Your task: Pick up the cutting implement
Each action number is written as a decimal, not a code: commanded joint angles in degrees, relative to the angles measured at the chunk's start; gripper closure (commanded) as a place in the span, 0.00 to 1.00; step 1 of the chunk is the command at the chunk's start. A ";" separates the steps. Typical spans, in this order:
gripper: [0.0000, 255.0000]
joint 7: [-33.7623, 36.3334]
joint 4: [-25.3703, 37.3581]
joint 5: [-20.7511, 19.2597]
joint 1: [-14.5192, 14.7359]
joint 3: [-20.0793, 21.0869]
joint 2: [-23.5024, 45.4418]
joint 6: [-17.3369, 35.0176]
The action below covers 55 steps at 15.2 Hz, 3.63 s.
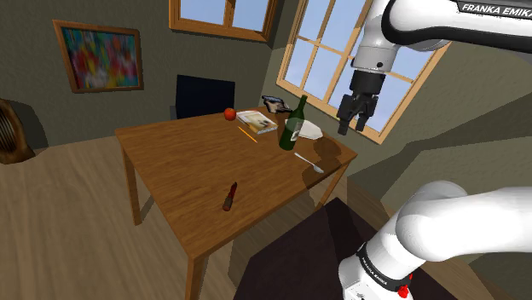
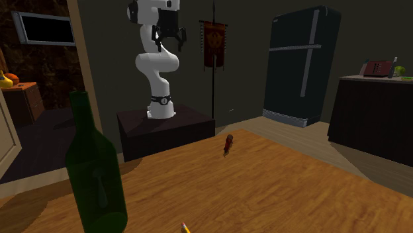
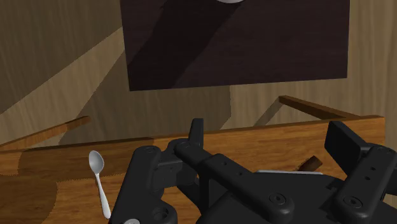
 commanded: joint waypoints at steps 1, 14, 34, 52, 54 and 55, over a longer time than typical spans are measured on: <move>0.00 0.00 0.00 0.00 0.00 0.00 0.00 0.00; 0.00 19.28 -11.01 10.20 0.87 9.24 13.55 27.51; 0.00 46.12 2.94 12.14 3.54 14.86 59.37 65.61; 1.00 49.20 9.20 11.50 5.26 13.39 72.40 73.30; 1.00 49.20 9.22 11.50 5.26 13.38 72.41 73.29; 1.00 49.22 9.24 11.49 5.28 13.38 72.43 73.30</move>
